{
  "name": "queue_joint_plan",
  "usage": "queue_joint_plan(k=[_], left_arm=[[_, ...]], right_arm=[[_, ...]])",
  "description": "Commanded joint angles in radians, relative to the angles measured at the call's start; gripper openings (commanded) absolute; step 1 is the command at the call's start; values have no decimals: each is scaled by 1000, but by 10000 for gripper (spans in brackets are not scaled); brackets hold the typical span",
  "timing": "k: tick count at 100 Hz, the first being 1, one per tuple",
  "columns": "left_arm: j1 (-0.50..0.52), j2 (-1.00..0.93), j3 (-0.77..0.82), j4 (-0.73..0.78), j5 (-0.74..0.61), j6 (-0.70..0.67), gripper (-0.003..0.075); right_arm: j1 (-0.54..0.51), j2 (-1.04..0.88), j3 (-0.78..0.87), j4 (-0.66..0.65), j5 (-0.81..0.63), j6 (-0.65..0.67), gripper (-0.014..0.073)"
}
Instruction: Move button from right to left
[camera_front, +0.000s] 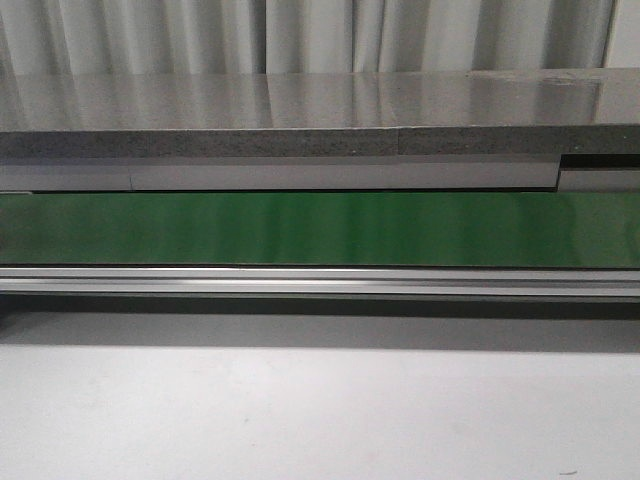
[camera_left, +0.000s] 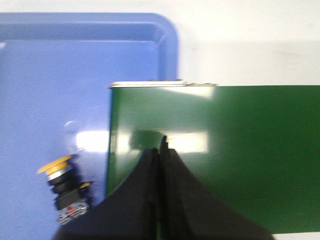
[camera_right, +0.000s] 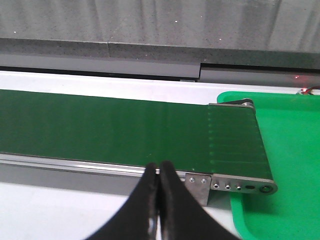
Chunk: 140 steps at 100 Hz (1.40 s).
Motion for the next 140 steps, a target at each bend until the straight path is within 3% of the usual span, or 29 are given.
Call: queue_joint_plan(k=[1,28,69,140], left_arm=[[-53,-90,7,-52,-67,-9,-20],[-151,-258,163,-56,-169,-9,-20],[-153,-620,475,-92,-374,-9,-20],[-153,-1213,927,-99,-544,-9,-20]], right_arm=[[2,9,-25,5,-75,-6,-67],[2,9,-25,5,-75,-6,-67],[2,9,-25,5,-75,-6,-67],[2,9,-25,5,-75,-6,-67]])
